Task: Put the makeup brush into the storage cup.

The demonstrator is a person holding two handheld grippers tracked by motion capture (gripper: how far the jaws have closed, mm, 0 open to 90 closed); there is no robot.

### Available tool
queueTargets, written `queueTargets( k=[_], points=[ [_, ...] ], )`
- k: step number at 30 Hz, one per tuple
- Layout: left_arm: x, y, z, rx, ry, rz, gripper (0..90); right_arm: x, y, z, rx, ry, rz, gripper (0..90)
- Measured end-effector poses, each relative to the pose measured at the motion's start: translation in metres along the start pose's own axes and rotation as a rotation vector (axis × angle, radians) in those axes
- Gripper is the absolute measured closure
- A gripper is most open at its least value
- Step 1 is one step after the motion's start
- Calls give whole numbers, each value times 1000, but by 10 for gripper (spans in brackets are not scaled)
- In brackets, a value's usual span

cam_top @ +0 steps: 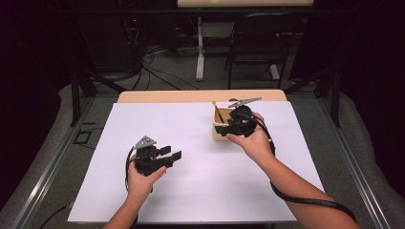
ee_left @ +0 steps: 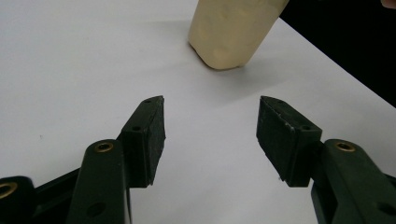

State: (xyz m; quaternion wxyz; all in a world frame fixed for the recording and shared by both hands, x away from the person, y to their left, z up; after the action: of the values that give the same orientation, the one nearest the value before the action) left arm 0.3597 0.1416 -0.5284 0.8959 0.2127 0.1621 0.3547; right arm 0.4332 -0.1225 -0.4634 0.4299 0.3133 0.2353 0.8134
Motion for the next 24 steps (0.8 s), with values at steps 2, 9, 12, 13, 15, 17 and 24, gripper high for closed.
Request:
queueTargets(
  k=[2, 9, 12, 13, 15, 17, 24],
  points=[
    [0, 0, 0, 0, 0, 0, 423, 2, 1, -2, 3, 4, 6, 389],
    [1, 0, 0, 3, 1, 1, 423, 8, 3, -12, 22, 14, 29, 392],
    [1, 0, 0, 2, 1, 1, 423, 10, 3, -16, 29, 10, 40, 394],
    [1, 0, 0, 2, 1, 1, 423, 10, 3, -16, 29, 10, 40, 394],
    [1, 0, 0, 3, 0, 2, 423, 13, 3, -20, 34, 9, 51, 394],
    [1, 1, 0, 6, -1, -4, 423, 15, 2, -22, 37, 8, 56, 393],
    [2, 1, -1, 3, 0, 2, 423, 18, 1, -28, 29, 14, 67, 394]
  ],
)
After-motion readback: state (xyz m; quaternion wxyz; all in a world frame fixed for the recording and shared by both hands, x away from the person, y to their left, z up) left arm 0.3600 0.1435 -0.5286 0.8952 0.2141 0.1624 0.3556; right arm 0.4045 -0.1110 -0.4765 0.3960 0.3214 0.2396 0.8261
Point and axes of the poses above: each handheld gripper's, and its own axes: y roughly backward along the jaws, z roughly out of its top, x roughly to its left, the point moved 4 cm from there along -y, roughly forward along the jaws, and after that the axes turned 13 degrees about -y, right-handed, at the moved point
